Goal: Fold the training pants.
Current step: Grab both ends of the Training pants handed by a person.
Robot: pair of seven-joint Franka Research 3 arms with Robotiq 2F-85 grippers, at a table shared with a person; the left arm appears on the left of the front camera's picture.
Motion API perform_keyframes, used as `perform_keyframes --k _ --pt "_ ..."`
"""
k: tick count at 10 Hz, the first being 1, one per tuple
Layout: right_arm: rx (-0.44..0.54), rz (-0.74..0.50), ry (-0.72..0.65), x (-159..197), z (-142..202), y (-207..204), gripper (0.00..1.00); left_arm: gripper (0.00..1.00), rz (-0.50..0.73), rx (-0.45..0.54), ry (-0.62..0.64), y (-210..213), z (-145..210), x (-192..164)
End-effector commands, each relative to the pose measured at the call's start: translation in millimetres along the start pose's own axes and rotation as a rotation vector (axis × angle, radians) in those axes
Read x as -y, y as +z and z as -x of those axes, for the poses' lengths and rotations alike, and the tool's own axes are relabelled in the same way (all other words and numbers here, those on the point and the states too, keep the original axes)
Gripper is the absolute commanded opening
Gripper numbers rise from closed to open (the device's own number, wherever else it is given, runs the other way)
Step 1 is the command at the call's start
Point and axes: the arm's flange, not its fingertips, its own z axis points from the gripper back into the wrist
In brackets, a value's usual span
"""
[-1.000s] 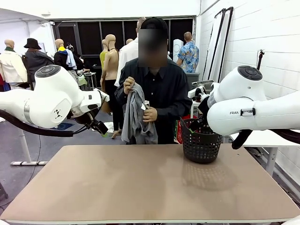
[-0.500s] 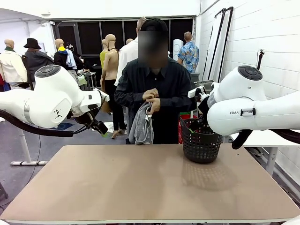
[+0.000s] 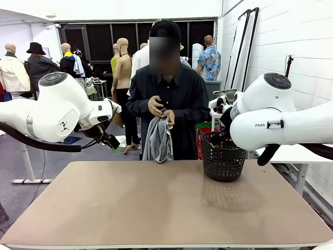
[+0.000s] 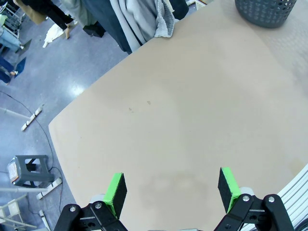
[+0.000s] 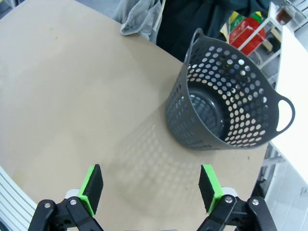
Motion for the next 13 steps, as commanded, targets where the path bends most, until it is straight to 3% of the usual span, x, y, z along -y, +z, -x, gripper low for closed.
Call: perform_keyframes --k 1,13 --pt "0.005 0.004 0.002 -0.1 0.8 -0.8 1.0 1.0 0.003 0.001 -0.006 0.1 0.1 -0.9" --pt "0.005 0.004 0.002 -0.1 0.8 -0.8 1.0 1.0 0.003 0.001 -0.006 0.1 0.1 -0.9"
